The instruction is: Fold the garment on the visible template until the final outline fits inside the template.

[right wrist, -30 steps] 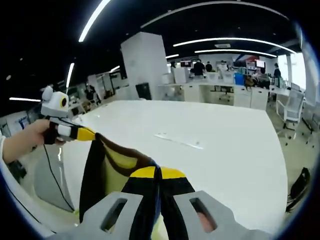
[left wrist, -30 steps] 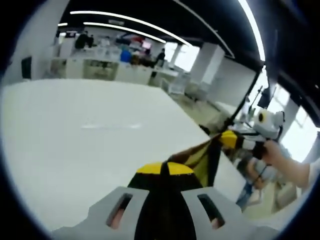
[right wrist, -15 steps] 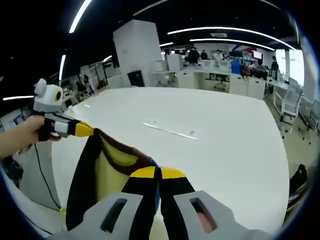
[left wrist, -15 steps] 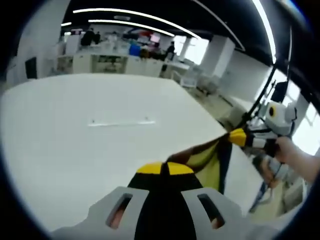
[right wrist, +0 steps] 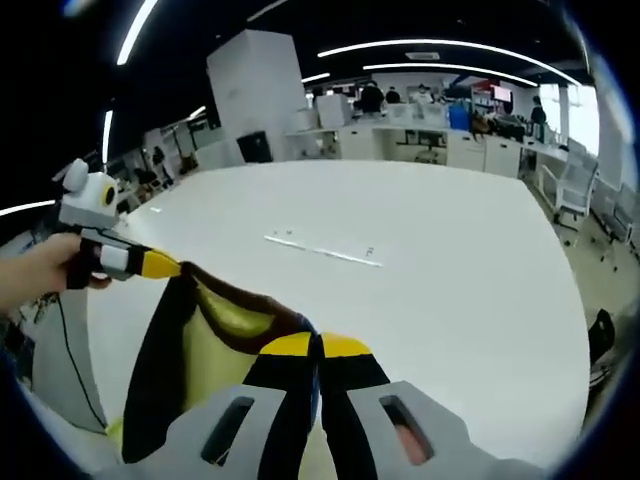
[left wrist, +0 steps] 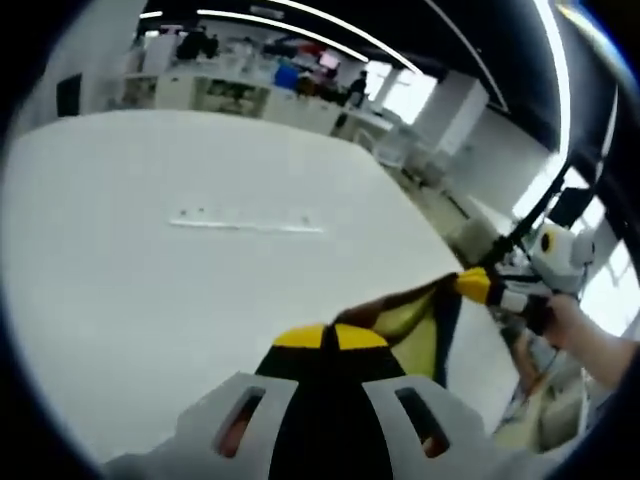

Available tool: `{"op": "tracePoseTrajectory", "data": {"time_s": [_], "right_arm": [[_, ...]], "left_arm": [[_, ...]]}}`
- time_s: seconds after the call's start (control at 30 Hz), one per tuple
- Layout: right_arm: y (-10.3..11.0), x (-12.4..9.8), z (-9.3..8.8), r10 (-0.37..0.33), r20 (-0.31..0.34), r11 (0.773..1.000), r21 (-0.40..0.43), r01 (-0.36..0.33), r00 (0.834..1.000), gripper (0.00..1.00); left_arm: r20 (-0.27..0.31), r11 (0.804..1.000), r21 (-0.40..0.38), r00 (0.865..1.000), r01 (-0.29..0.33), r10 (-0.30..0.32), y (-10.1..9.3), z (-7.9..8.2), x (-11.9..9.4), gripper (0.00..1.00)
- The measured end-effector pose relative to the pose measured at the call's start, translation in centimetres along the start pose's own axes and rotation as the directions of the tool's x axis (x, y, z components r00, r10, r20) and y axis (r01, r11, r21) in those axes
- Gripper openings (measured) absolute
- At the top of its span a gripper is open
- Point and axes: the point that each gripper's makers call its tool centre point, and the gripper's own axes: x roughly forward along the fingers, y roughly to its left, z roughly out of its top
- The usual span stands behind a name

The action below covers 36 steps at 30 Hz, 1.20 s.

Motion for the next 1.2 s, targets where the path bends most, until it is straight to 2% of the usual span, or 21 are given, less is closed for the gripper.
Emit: {"op": "tracePoseTrajectory", "data": {"time_s": [0.17, 0.6, 0.73, 0.87, 1.0, 1.2], "right_arm": [[-0.9, 1.5, -0.8, -0.01, -0.021, 1.0, 0.016, 0.01, 1.0, 0.02], [-3.4, 6.1, -2.1, -0.016, -0.059, 1.0, 0.022, 0.017, 0.998, 0.02], [-4.2, 7.3, -2.0, -0.019, -0.057, 0.999, 0.026, 0.021, 0.998, 0.02], [-4.7, 8.8, -2.4, -0.015, -0.073, 1.0, -0.001, 0.015, 0.997, 0.02], [-5.4, 10.1, -2.3, -0.011, -0.072, 1.0, 0.006, 0.012, 0.997, 0.02], [-5.8, 11.1, -2.4, -0.008, -0.079, 1.0, -0.001, 0.008, 0.997, 0.02]], "left_arm": [[-0.025, 0.998, -0.063, 1.0, 0.012, -0.013, 0.9, -0.1, 1.4, 0.0], [-0.062, 0.995, -0.105, 0.998, 0.003, -0.01, 4.1, 0.2, 6.5, 0.0], [-0.068, 0.99, -0.139, 0.998, 0.007, -0.017, 5.1, 0.3, 8.2, 0.0], [-0.081, 0.989, -0.147, 0.997, -0.001, -0.011, 6.1, 0.2, 9.5, 0.0], [-0.08, 0.989, -0.151, 0.997, -0.005, -0.008, 6.9, 0.5, 10.4, 0.0], [-0.085, 0.989, -0.148, 0.996, -0.007, -0.006, 7.6, 0.9, 11.4, 0.0]]}}
